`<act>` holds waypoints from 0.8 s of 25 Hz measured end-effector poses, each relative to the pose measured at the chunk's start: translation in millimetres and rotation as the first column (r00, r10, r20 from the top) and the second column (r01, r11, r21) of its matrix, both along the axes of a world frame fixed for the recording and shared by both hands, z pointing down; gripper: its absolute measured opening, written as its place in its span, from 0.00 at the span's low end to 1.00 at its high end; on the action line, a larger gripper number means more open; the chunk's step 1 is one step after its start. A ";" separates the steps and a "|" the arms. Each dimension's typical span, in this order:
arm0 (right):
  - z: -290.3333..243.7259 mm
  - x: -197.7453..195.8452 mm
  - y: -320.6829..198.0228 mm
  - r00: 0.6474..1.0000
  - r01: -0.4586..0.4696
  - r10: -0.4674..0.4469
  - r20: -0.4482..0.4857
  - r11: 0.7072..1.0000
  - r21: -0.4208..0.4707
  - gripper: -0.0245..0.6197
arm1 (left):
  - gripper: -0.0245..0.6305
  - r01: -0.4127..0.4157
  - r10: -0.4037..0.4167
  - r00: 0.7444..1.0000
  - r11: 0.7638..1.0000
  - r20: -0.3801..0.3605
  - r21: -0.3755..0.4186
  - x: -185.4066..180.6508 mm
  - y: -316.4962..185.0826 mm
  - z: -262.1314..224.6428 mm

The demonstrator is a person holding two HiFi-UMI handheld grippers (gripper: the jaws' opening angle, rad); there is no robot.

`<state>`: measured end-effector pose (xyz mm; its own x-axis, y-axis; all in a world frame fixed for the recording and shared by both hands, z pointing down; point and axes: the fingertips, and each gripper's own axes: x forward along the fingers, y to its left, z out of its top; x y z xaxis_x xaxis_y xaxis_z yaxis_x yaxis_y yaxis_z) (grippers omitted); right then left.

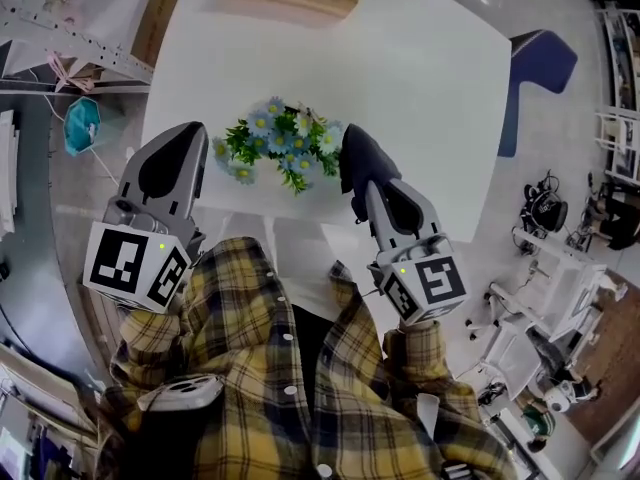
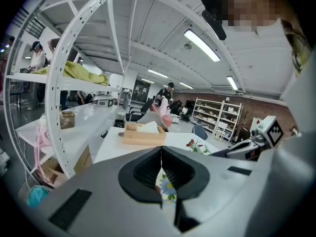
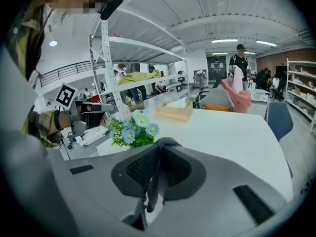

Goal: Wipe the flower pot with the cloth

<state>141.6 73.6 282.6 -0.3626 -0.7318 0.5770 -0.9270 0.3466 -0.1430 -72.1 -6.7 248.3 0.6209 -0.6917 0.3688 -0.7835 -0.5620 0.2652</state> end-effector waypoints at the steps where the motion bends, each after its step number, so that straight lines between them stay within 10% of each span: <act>1: 5.6 -1.1 1.5 1.000 0.000 0.000 0.001 1.000 -0.013 0.07 | 0.05 0.006 -0.006 1.000 1.000 0.006 -0.007 -2.9 1.2 4.9; 20: 76.4 -35.8 3.6 0.997 0.051 -0.043 0.058 0.988 -0.149 0.07 | 0.06 -0.149 0.157 0.986 0.982 0.062 -0.115 -1.3 37.3 120.2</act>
<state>105.8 77.2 359.0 -0.4286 -0.6200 0.6572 -0.8996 0.3602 -0.2469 -73.4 30.6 368.5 0.6860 -0.5435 0.4836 -0.7095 -0.6469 0.2794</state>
